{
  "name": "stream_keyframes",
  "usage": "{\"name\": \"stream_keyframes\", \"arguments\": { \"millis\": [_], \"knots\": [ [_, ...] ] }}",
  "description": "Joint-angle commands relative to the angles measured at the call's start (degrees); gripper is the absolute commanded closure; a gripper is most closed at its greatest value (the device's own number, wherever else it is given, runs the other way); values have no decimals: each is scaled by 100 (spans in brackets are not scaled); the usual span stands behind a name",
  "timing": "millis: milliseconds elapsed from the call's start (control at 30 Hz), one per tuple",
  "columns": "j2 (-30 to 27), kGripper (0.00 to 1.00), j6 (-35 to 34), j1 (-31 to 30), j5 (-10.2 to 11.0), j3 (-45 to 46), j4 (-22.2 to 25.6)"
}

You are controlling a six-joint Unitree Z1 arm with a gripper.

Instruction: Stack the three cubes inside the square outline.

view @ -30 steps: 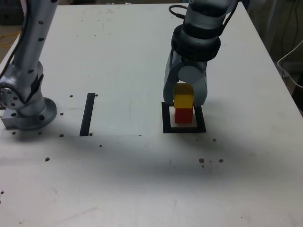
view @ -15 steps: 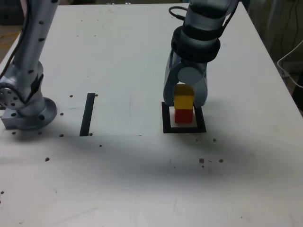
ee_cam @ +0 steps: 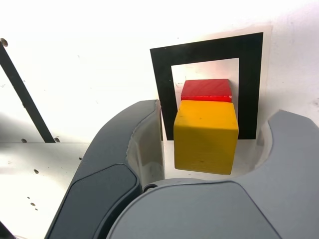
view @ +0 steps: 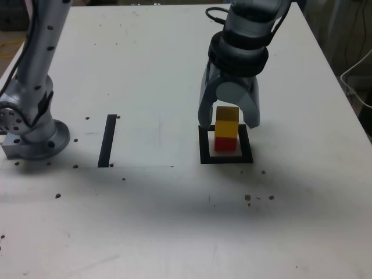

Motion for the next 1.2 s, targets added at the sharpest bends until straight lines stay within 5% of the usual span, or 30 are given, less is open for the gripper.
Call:
{"name": "stream_keyframes", "arguments": {
  "millis": [0,367,967,1167],
  "knots": [
    [-108,1,-5,-10,41,10,43],
    [-503,1,147,65,101,21,162],
    [-1194,1,1832,1251,18,350,248],
    [-1177,1,2696,1931,334,336,235]
  ]
}}
